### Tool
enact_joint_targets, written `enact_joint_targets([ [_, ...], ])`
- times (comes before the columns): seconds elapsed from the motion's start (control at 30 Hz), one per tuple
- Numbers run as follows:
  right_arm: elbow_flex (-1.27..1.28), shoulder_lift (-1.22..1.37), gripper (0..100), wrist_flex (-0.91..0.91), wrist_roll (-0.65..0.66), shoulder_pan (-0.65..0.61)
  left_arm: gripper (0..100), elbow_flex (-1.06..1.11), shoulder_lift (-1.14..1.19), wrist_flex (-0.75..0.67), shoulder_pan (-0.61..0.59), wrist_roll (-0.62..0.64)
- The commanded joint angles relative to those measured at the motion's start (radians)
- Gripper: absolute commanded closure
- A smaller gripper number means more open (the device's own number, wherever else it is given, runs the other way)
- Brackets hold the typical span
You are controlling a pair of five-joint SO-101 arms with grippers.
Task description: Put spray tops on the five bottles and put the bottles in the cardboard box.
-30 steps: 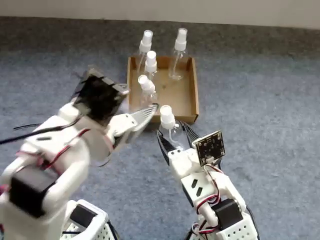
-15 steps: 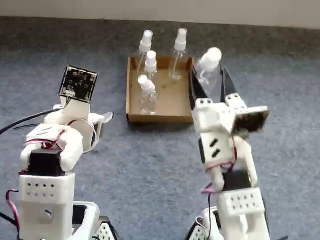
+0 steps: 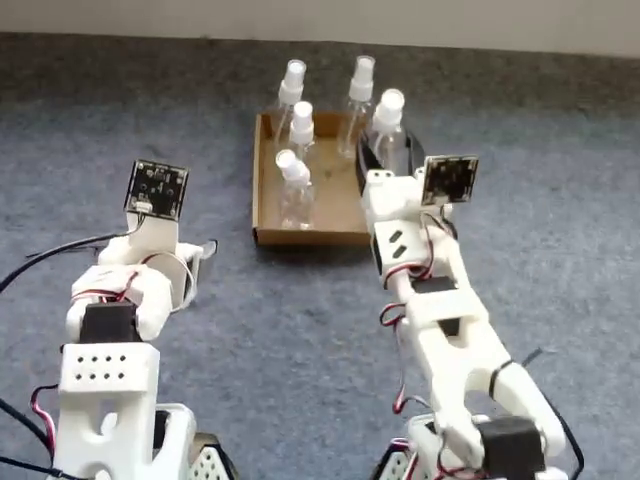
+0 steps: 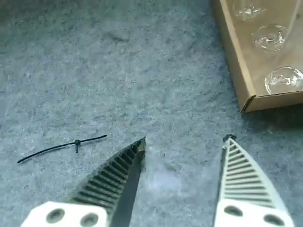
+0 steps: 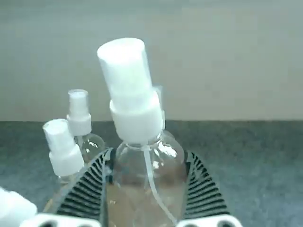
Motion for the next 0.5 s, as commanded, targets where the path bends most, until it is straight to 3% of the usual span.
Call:
enact_joint_targets([
  [0.0, -0.104, 0.067, 99.5, -0.035, -0.072, -0.008, 76, 0.01, -0.013, -0.029, -0.008, 0.003],
  [0.37, -0.136, 0.177, 99.5, -0.045, -0.069, -0.054, 76, 0.012, -0.012, -0.029, 0.007, 0.003],
  [0.47, -0.134, 0.219, 99.5, -0.145, 0.023, -0.054, 76, 0.025, -0.012, -0.029, 0.05, 0.003],
])
